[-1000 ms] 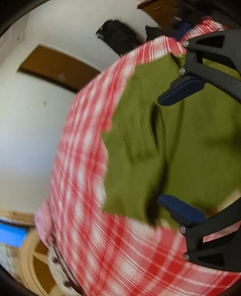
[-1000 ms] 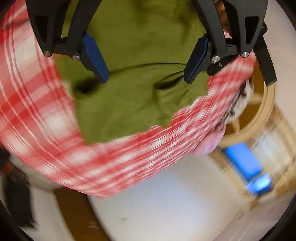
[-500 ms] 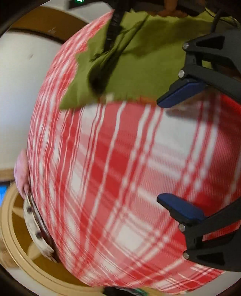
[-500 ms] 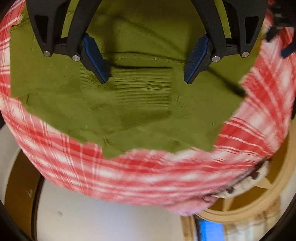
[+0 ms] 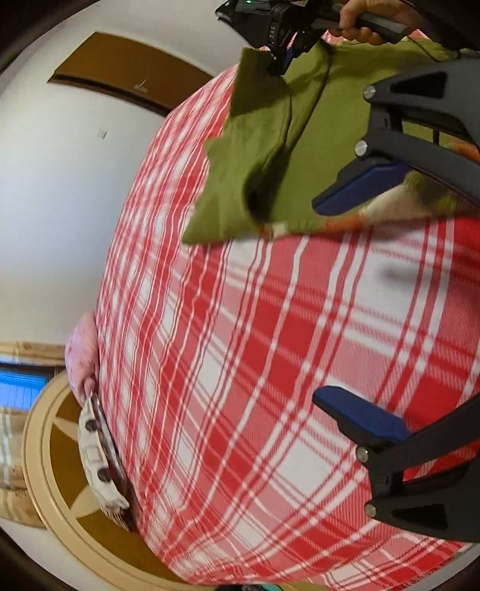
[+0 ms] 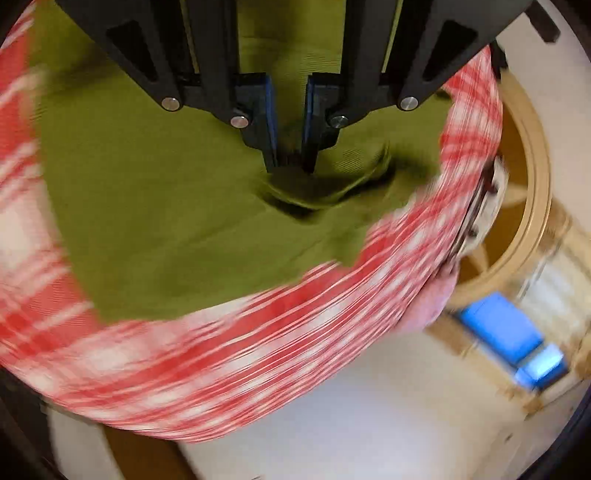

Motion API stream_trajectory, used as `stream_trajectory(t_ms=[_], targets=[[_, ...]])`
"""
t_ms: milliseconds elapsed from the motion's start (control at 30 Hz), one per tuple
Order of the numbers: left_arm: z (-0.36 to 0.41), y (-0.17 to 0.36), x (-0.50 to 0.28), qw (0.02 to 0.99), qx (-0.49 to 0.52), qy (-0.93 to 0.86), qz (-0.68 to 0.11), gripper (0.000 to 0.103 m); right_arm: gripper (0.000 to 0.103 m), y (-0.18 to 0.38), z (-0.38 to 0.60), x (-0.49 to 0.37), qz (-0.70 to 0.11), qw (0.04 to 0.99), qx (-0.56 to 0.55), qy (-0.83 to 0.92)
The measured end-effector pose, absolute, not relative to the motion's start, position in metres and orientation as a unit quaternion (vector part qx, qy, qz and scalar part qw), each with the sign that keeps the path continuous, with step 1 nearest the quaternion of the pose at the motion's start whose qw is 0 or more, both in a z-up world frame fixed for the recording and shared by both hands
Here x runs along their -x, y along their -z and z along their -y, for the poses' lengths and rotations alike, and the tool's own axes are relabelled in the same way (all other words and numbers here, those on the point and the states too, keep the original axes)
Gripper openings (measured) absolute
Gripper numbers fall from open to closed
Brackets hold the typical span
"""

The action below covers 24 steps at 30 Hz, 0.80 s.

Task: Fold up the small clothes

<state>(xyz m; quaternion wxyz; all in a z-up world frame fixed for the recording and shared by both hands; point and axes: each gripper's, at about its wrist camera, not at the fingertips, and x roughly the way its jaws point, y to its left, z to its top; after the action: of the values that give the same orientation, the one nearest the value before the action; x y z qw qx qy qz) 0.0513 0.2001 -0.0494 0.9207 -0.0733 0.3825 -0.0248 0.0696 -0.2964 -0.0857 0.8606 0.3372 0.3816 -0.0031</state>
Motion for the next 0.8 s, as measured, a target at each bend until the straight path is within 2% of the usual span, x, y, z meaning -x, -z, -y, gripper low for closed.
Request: stream_trajectory(t_ms=[100, 267, 533, 633, 667, 700, 733, 767, 800], targets=[[-0.192, 0.050, -0.053, 0.918, 0.069, 0.031, -0.389, 0.095, 0.013, 0.098, 0.314, -0.063, -0.418, 0.836, -0.356, 0.015], [-0.188, 0.046, -0.053, 0.918, 0.072, 0.034, -0.389, 0.095, 0.013, 0.077, 0.306, -0.049, -0.393, 0.869, -0.296, 0.053], [-0.180, 0.040, -0.049, 0.922, 0.056, 0.036, -0.381, 0.095, 0.013, 0.073, 0.274, -0.099, -0.407, 0.886, -0.207, 0.075], [-0.183, 0.036, -0.044, 0.926, 0.051, 0.034, -0.372, 0.096, 0.015, 0.080, 0.279, -0.103, -0.409, 0.879, -0.235, 0.073], [-0.186, 0.035, -0.042, 0.928, 0.051, 0.033, -0.367, 0.097, 0.017, 0.082, 0.280, -0.101, -0.410, 0.876, -0.245, 0.068], [-0.188, 0.034, -0.042, 0.930, 0.052, 0.032, -0.364, 0.097, 0.028, 0.083, 0.282, -0.098, -0.407, 0.874, -0.258, 0.066], [-0.191, 0.034, -0.043, 0.930, 0.055, 0.032, -0.362, 0.097, 0.045, 0.082, 0.286, -0.091, -0.397, 0.874, -0.271, 0.070], [-0.193, 0.035, -0.045, 0.929, 0.058, 0.031, -0.363, 0.097, 0.055, 0.082, 0.289, -0.085, -0.385, 0.876, -0.282, 0.071], [-0.195, 0.037, -0.048, 0.928, 0.062, 0.030, -0.365, 0.097, 0.069, 0.080, 0.291, -0.081, -0.373, 0.878, -0.293, 0.067]])
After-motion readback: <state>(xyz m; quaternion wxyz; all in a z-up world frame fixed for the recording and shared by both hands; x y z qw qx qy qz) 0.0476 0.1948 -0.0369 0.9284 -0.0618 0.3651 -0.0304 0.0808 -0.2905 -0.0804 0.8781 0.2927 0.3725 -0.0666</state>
